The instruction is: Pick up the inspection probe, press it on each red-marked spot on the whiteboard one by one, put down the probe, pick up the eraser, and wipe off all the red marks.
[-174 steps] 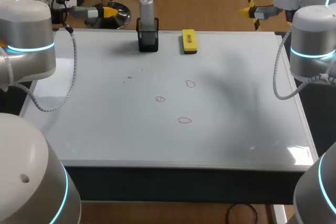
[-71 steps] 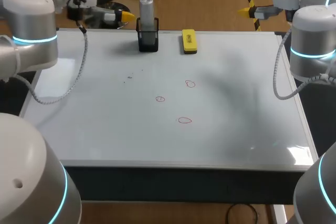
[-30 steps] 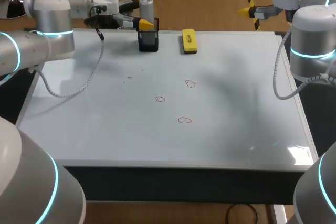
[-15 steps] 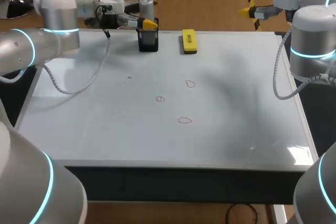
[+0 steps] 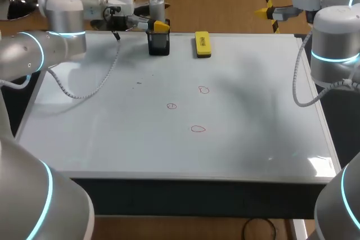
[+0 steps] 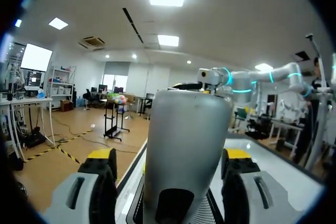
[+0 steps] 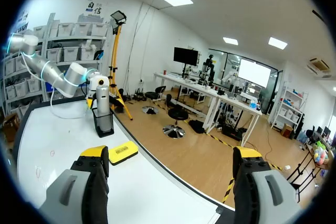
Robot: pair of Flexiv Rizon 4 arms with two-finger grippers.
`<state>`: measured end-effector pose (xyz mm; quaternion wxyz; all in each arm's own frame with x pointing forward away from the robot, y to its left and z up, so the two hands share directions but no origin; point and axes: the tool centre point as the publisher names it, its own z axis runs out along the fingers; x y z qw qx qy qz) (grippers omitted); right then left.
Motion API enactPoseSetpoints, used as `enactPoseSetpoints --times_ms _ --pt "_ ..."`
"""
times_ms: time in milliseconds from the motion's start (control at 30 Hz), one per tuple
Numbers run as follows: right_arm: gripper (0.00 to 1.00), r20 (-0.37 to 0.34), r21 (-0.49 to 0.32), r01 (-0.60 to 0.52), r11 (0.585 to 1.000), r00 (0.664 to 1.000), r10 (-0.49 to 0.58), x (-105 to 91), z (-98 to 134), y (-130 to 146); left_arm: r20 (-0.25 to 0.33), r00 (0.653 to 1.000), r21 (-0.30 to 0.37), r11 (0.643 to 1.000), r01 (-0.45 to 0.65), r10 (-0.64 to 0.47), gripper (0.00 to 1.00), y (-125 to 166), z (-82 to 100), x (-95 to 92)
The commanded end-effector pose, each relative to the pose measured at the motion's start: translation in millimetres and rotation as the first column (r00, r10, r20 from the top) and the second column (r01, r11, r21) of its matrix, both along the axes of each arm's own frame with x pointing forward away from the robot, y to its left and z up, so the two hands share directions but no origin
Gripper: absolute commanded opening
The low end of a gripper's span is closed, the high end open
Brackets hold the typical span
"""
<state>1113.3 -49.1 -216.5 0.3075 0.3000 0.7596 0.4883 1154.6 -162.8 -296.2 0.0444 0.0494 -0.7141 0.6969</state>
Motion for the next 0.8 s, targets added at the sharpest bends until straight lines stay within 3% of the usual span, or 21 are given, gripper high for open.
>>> enactPoseSetpoints --times_ms 33,333,800 --pt "1.00 -0.001 -0.001 -0.001 1.000 1.000 0.001 0.5 0.0 -0.3 0.005 1.000 0.001 1.000 -0.007 0.007 0.00 1.9 1.4 -3.4" --pt "1.00 -0.001 -0.001 -0.001 1.000 1.000 0.001 0.5 0.0 -0.3 0.038 0.999 0.001 1.000 -0.019 0.019 0.00 6.5 12.6 -10.0" --pt "1.00 -0.001 -0.001 -0.001 1.000 1.000 0.001 0.5 0.0 -0.3 0.099 0.995 -0.019 1.000 -0.024 0.026 0.00 3.6 47.4 -17.8"
